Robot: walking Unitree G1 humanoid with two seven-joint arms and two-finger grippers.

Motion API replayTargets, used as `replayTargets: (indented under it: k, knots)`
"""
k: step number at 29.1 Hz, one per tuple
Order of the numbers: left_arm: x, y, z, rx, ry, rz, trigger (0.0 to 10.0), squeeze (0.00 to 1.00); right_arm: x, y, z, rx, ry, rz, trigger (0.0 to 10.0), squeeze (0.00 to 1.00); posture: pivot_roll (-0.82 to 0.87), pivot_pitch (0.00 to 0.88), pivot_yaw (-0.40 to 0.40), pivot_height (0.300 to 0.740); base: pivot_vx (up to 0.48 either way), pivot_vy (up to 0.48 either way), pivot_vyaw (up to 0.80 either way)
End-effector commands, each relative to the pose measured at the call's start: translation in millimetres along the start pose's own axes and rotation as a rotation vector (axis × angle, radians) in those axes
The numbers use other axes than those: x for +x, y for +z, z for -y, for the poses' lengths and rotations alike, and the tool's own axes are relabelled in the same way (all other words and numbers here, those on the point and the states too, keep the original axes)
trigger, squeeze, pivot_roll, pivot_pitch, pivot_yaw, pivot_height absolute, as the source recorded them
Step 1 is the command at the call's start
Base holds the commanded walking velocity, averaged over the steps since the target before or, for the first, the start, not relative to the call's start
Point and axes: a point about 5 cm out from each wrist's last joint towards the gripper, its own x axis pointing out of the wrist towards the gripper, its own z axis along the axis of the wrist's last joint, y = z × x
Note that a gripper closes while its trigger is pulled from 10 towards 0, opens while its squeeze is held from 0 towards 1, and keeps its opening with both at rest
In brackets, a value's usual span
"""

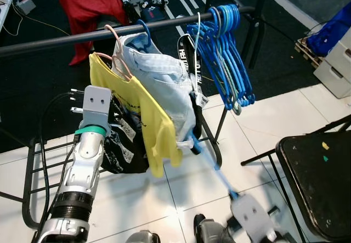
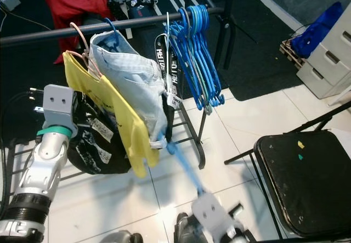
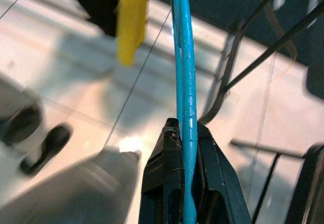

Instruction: Hang hanger

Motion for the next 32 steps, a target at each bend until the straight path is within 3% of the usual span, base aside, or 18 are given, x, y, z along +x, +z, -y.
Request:
replayTargets:
  k: [1,2,5,6,8,9,13,16,19,24,27,30,32]
  knots:
    - [4.1,5,-8.1,0.017,-0.029,0.039,10.0,0.00,-16.7,-3,-4.7,0.043,0.110,-0.033,10.0,0.00,-0.13,0.097,0.095,0.740,0.000,0.000,0.00]
    - [4.1,5,-8.1,0.017,-0.029,0.039,10.0,0.00,-16.7,-3,-4.7,0.043,0.110,-0.033,10.0,0.00,-0.13,0.097,0.095,0.740,0.000,0.000,0.00]
    - [4.9,5,-22.3,0.081,-0.127,0.053,10.0,0.00,-43.2,0,-5.4,0.100,0.218,-0.039,10.0,0.00,-0.15,0.096,0.098,0.740,0.000,0.000,0.00]
    - [4.9,5,-22.3,0.081,-0.127,0.053,10.0,0.00,-43.2,0,-5.4,0.100,0.218,-0.039,10.0,0.00,-0.15,0.096,0.098,0.740,0.000,0.000,0.00]
    - [3.9,6,-37.0,0.114,-0.205,0.053,10.0,0.00,-55.3,11,1.3,0.105,0.274,-0.018,10.0,0.00,-0.15,0.095,0.105,0.740,0.000,0.000,0.00]
    - [3.9,6,-37.0,0.114,-0.205,0.053,10.0,0.00,-55.3,11,1.3,0.105,0.274,-0.018,10.0,0.00,-0.15,0.095,0.105,0.740,0.000,0.000,0.00]
    - [0.3,10,-69.7,0.294,-0.352,0.052,10.0,0.00,-67.7,44,25.9,0.121,0.368,0.056,10.0,0.00,-0.16,0.094,0.113,0.740,0.000,0.000,0.00]
    - [-0.9,10,-76.3,0.322,-0.384,0.041,10.0,0.00,-68.9,52,31.9,0.115,0.382,0.081,10.0,0.00,-0.16,0.096,0.120,0.740,0.000,0.000,0.00]
    - [-6.3,9,-84.8,0.389,-0.492,0.021,10.0,0.00,-70.9,74,44.2,0.100,0.425,0.146,10.0,0.00,-0.16,0.096,0.124,0.740,0.000,0.000,0.00]
    - [-14.7,8,-84.4,0.439,-0.609,0.006,10.0,0.00,-70.6,95,60.2,0.088,0.413,0.230,10.0,0.00,-0.15,0.096,0.128,0.740,0.000,0.000,0.00]
    - [-29.2,5,-74.1,0.434,-0.785,-0.011,10.0,0.00,-70.5,115,83.1,0.093,0.349,0.330,10.0,0.00,-0.15,0.097,0.129,0.740,0.000,0.000,0.00]
    - [-35.4,6,-67.8,0.429,-0.868,-0.009,10.0,0.00,-70.6,120,90.7,0.093,0.329,0.355,10.0,0.00,-0.15,0.094,0.127,0.740,0.000,0.000,0.00]
    - [-43.7,11,-56.5,0.421,-1.044,0.004,10.0,0.00,-69.9,121,99.9,0.097,0.326,0.346,10.0,0.00,-0.15,0.094,0.130,0.740,0.000,0.000,0.00]
